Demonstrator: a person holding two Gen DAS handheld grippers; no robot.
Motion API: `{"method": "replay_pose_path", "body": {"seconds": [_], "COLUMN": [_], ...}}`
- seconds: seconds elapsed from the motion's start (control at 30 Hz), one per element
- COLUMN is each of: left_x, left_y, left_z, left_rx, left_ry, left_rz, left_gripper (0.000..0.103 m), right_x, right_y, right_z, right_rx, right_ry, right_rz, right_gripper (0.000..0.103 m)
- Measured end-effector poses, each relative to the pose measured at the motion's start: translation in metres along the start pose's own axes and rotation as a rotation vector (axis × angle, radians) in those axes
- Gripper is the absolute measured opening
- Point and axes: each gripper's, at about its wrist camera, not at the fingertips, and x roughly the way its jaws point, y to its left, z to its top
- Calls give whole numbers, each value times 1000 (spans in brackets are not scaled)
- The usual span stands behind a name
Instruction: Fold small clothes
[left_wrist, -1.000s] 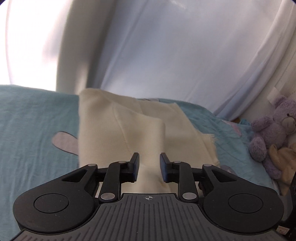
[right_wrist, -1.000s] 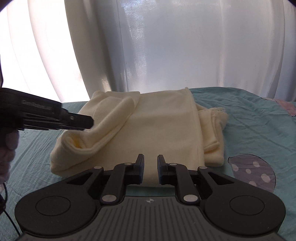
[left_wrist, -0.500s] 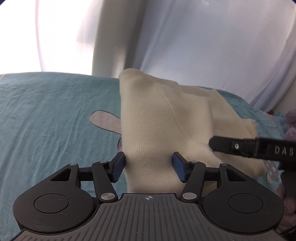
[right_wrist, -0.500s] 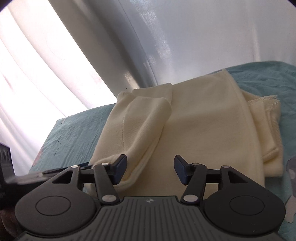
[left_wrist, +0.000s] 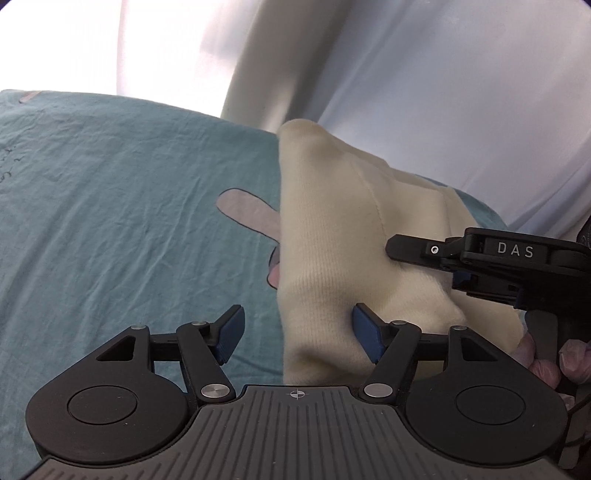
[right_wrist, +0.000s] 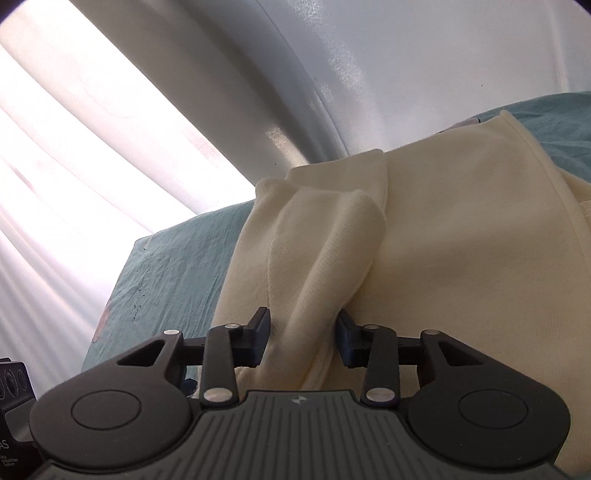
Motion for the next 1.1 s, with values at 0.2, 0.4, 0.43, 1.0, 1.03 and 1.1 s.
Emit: {"method": "replay_pose_path", "body": {"seconds": [0.2,0.4,0.43,1.0,1.03,1.1], "left_x": [1,-20,-25,-7,-6,-4], "left_y": [-1,-13,-15,-46,-48,-50], "left_z": [0,-7,-10,-25,-26,-27], "left_rx": [1,85,96,124,130,124], "left_ry": [11,15,14,69,74,77], "left_rz": [1,54,54,73,69,52], "left_gripper": [71,71,72,73,73,73], "right_x": [9,3,2,-77,-76,-70], "right_y": [4,16,18,-3,-15,-37], "right_z": [1,-2,-3,-11,-10,-9], "right_rx": [-9,-118,-133,-244,-209,-146], "right_ry": [5,-33,-38,-237,-224,-182], "right_rz": [8,-58,-65,-289,-308,-321], "right_gripper": [47,16,15,13,13,14]}}
